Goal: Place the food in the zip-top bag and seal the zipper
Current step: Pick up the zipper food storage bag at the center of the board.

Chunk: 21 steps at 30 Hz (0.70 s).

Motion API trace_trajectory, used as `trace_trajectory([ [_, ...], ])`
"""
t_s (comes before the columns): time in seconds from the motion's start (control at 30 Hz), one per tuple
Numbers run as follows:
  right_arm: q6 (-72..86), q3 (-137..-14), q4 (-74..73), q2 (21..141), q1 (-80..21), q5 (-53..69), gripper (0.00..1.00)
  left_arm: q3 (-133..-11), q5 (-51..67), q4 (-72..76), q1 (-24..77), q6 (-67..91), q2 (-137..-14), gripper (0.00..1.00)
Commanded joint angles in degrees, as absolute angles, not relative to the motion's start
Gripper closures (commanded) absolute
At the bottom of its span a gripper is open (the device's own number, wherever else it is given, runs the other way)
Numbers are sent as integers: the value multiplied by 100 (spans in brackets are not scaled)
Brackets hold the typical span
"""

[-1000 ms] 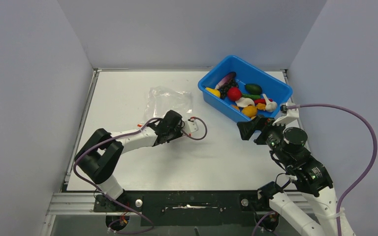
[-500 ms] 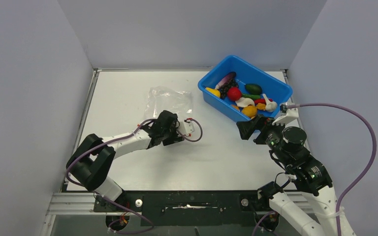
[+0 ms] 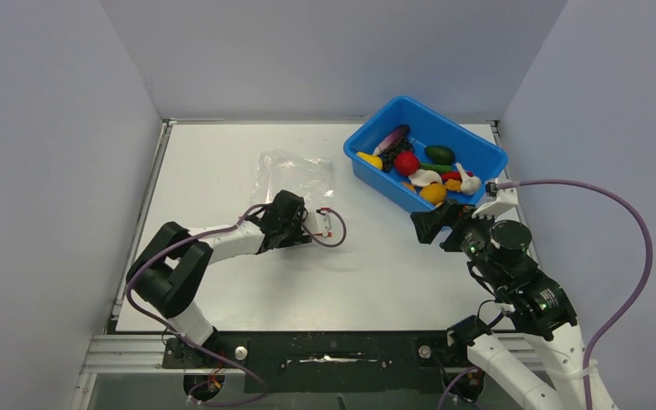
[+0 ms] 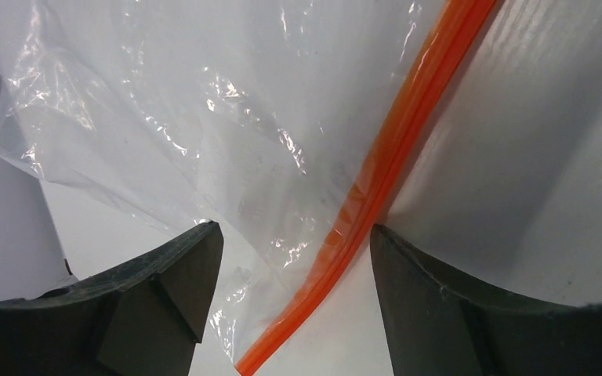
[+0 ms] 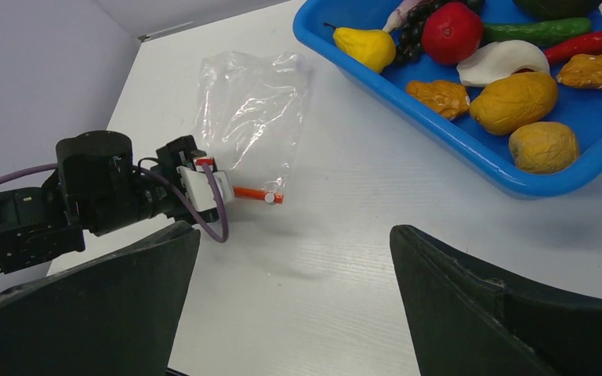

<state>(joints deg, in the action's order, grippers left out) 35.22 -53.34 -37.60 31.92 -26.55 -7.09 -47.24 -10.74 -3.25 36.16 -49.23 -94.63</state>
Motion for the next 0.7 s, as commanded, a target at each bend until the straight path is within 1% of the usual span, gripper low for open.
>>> trace_trajectory([
  [0.0,3524,-5517,-3602,3184,-2602,-835,2,-4788,-1080,-28,3574,-5092,-9772,36],
  [0.03,3524,-5519,-3609,3190,-2602,-835,2,-4817,-1030,-5,3583,-5046,-9795,43],
  [0.1,3524,-5513,-3629,3190,-2602,-835,2,-4836,-910,80,3654,-4925,-9753,67],
  [0.13,3532,-5507,-3632,3184,-2599,-836,2,-4801,-892,170,3714,-4888,-9708,75],
  [0.27,3591,-5431,-3665,3144,-2605,-836,2,-4722,-854,262,3805,-4681,-9458,97],
  [0.3,3618,-5405,-3658,3132,-2608,-823,2,-4721,-851,245,3813,-4608,-9388,100],
  [0.53,3810,-5186,-3495,3051,-2614,-614,2,-4847,-596,182,3865,-3614,-8669,100],
  [0.67,4028,-4994,-3290,3032,-2606,-395,0,-4961,-498,182,3884,-2970,-8338,100],
])
